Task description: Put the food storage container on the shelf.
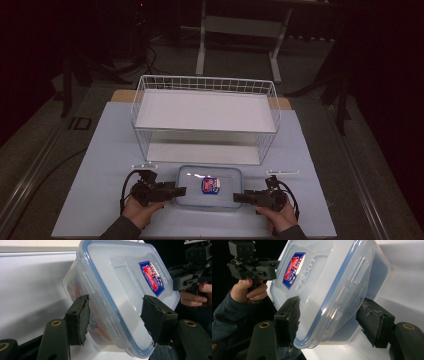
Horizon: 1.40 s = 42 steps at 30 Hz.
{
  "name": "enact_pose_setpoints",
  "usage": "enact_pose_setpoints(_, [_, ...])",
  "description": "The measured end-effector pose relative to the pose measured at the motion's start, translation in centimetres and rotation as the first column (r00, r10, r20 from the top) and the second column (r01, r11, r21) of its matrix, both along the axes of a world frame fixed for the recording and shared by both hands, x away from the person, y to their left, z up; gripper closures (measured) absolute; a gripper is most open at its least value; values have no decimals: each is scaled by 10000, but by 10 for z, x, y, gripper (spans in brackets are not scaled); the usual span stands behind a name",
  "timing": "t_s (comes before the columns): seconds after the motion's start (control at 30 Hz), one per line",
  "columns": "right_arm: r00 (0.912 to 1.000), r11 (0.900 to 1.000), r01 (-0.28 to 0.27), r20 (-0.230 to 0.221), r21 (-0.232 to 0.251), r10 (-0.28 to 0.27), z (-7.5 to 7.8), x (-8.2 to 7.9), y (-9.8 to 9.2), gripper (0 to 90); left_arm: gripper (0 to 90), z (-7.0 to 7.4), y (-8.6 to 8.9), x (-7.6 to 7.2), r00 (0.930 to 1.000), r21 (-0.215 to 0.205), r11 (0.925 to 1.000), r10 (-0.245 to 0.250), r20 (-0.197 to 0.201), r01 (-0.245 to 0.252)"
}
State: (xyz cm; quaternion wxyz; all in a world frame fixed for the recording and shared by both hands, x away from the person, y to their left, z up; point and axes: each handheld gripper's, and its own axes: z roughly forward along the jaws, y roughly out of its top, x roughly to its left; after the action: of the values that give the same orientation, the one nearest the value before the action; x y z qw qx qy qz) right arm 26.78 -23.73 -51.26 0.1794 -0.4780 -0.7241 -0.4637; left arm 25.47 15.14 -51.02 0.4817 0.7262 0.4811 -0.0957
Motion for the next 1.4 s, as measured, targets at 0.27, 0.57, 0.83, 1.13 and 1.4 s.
enact_pose_setpoints(0.27, [9978,9983,-477,446,-338,492,1,-3,9,381,322,-2,3,1,9994,-307,9993,194,-277,-203])
enact_pose_setpoints(0.57, [10000,9985,-2,82,543,-3,-3,-1,3,468,482,2,14,-6,9983,-741,9967,299,-492,-335])
enact_pose_setpoints(0.83, [9976,9987,177,664,472,-208,4,-5,0,516,515,10,11,-13,9988,-337,9992,235,419,-221])
enact_pose_setpoints(1.13, [9761,9993,105,2166,352,-178,21,-11,1,516,514,25,10,-21,9813,-306,9991,337,1894,-284])
enact_pose_setpoints(1.4, [9534,9995,135,3009,290,-216,36,-17,1,515,514,35,10,-25,9655,-455,9986,379,2576,-271])
